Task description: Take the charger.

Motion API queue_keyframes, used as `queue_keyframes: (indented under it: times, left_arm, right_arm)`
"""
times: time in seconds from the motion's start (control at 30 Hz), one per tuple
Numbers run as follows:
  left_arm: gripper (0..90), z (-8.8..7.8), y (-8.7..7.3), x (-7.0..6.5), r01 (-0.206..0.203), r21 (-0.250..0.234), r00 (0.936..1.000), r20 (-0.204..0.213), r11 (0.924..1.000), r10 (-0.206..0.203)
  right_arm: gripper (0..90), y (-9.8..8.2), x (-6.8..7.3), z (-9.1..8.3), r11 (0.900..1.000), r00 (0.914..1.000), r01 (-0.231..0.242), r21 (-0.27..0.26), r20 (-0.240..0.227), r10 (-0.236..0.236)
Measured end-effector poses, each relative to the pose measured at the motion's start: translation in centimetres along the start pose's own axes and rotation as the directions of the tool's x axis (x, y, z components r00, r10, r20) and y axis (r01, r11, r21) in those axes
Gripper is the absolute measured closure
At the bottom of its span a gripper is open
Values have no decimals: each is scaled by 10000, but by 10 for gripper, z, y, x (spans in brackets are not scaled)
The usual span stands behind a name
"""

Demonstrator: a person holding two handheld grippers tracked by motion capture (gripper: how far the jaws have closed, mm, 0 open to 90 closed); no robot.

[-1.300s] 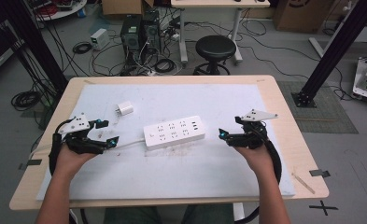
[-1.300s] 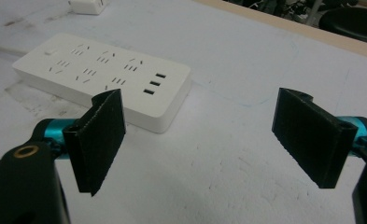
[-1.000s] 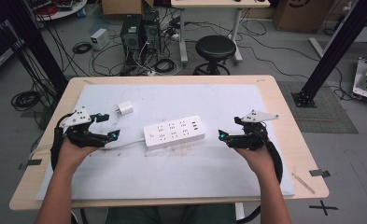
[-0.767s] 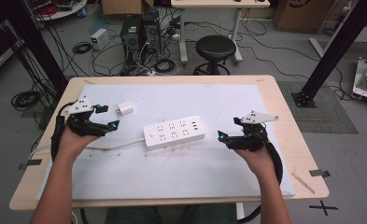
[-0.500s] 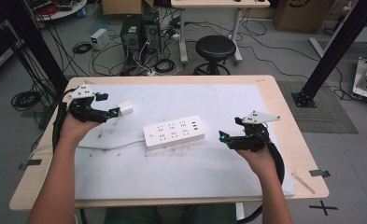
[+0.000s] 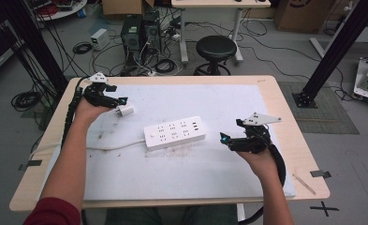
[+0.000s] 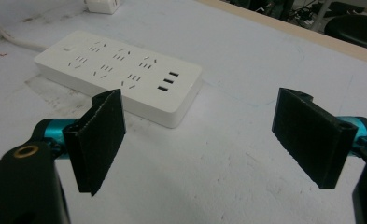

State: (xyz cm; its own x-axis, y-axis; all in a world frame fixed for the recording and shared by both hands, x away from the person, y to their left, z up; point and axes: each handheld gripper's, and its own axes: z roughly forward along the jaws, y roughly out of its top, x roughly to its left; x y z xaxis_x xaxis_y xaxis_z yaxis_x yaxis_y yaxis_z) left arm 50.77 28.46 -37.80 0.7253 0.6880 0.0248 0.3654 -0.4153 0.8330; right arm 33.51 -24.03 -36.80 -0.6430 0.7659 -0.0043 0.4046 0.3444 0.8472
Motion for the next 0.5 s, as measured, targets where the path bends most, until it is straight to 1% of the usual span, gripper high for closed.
queue_keyframes:
  times: [0.07,0.2,0.23,0.3,0.4,0.5]
  left_arm:
    - [195,8,-4,4,31,221,10000,-44,9998,-31]
    - [195,23,-13,11,10,667,10000,64,9978,-15]
    - [195,26,-16,12,31,714,10000,84,9974,-37]
    - [195,31,-20,15,125,914,9998,149,9957,-139]
    - [195,36,-26,16,76,1197,9998,148,9928,-94]
    - [195,40,-30,16,153,1278,9995,257,9917,-188]
  right_arm:
    - [176,-1,0,0,10000,10000,-18,8,10,18]
    - [176,-3,1,1,10000,10000,-49,72,-5,49]
    - [176,-3,2,1,9999,10000,-52,92,30,52]
    - [176,-3,2,2,9999,10000,-48,101,-13,48]
    - [176,-3,4,3,9999,10000,-12,153,-6,12]
    - [176,-3,5,5,9998,10000,-13,175,-15,13]
